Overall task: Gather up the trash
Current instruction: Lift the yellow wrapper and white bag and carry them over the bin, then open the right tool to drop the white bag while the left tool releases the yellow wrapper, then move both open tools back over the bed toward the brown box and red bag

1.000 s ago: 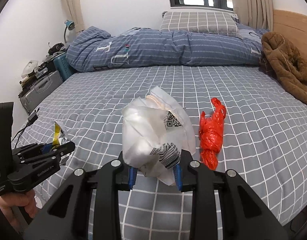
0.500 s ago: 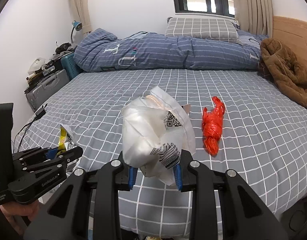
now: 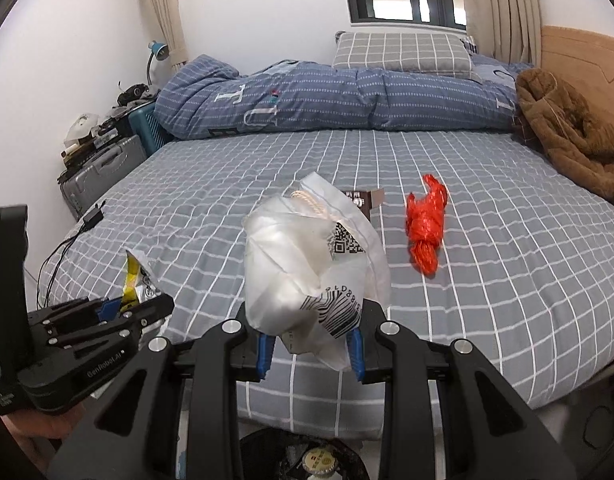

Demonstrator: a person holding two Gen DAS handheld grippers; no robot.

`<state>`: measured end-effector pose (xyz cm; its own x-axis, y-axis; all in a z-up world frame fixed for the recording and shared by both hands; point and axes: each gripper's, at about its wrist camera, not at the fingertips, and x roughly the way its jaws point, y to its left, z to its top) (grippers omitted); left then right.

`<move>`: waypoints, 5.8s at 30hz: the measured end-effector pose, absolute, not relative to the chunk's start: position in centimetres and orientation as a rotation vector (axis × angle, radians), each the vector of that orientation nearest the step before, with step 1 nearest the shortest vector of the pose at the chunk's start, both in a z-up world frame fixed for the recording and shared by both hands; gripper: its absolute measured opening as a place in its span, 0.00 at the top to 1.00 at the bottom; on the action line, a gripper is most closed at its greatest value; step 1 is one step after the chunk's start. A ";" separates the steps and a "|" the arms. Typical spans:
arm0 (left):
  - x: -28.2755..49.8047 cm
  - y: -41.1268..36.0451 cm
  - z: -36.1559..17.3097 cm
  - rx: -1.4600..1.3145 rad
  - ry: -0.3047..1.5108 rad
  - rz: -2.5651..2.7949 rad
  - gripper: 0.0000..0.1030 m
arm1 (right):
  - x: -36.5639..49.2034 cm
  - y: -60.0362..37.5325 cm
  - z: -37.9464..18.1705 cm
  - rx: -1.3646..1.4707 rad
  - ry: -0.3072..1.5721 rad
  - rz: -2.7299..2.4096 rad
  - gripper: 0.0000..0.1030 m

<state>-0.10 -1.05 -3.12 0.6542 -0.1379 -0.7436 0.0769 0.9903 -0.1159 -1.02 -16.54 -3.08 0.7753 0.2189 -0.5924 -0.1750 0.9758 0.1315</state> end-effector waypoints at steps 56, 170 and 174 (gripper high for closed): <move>-16.0 -1.0 -10.2 -0.114 1.024 -0.123 0.75 | -16.1 -15.3 -12.6 0.051 0.906 0.154 0.72; -10.5 -5.2 -9.9 -0.054 0.885 -0.122 0.06 | -11.8 -21.8 -13.3 0.044 0.784 -0.058 0.07; -9.3 -5.4 -8.6 -0.055 0.858 -0.121 0.06 | -11.1 -22.0 -12.2 0.041 0.754 -0.059 0.07</move>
<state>-9.31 -5.44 -8.62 0.6474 -0.1288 -0.7512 0.0846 0.9917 -0.0970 -11.05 -21.96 -12.21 0.7272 -0.0390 -0.6853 0.0687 0.9975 0.0161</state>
